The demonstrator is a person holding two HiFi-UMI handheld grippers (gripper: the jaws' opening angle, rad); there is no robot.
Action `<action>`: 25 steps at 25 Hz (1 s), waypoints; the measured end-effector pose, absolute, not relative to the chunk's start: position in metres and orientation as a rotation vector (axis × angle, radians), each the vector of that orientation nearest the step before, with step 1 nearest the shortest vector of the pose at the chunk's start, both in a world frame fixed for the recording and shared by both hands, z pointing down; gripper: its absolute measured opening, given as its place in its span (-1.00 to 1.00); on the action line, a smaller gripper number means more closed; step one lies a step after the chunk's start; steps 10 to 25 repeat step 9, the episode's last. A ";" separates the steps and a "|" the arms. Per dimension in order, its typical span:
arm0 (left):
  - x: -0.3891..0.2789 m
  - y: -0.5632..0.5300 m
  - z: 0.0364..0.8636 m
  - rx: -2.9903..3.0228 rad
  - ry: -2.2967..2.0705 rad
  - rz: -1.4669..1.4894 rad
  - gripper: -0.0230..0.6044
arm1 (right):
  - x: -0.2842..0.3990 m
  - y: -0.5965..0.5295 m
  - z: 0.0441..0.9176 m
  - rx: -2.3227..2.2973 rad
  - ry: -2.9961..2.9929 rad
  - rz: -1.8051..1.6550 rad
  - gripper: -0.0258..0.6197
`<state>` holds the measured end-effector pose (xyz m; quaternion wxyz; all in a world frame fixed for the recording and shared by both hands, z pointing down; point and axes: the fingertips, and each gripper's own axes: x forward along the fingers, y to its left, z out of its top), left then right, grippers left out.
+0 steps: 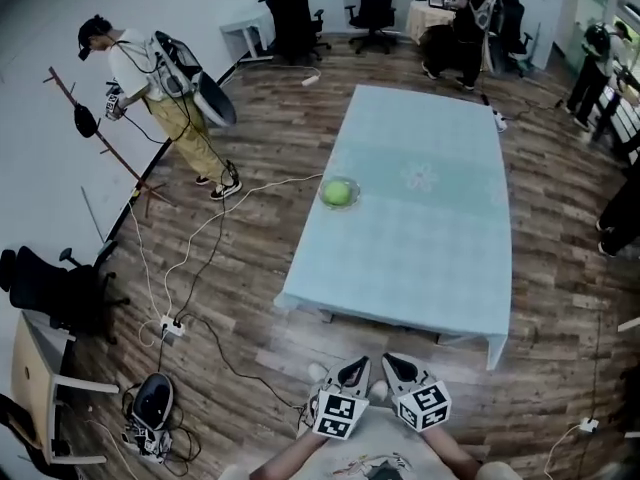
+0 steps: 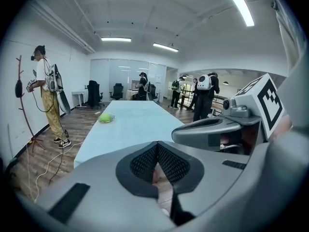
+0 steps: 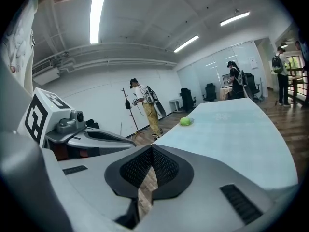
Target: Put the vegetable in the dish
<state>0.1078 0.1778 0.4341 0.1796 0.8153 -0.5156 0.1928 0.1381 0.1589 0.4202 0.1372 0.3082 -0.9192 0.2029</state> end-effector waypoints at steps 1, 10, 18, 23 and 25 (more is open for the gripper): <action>0.107 0.174 0.430 2.305 -1.460 0.540 -0.90 | 0.138 0.156 0.416 0.897 -2.664 0.583 -0.86; 0.106 0.183 0.424 2.287 -1.500 0.539 -0.90 | 0.141 0.164 0.414 0.886 -2.653 0.576 -0.86; 0.106 0.183 0.424 2.287 -1.500 0.539 -0.90 | 0.141 0.164 0.414 0.886 -2.653 0.576 -0.86; 0.106 0.183 0.424 2.287 -1.500 0.539 -0.90 | 0.141 0.164 0.414 0.886 -2.653 0.576 -0.86; 0.106 0.183 0.424 2.287 -1.500 0.539 -0.90 | 0.141 0.164 0.414 0.886 -2.653 0.576 -0.86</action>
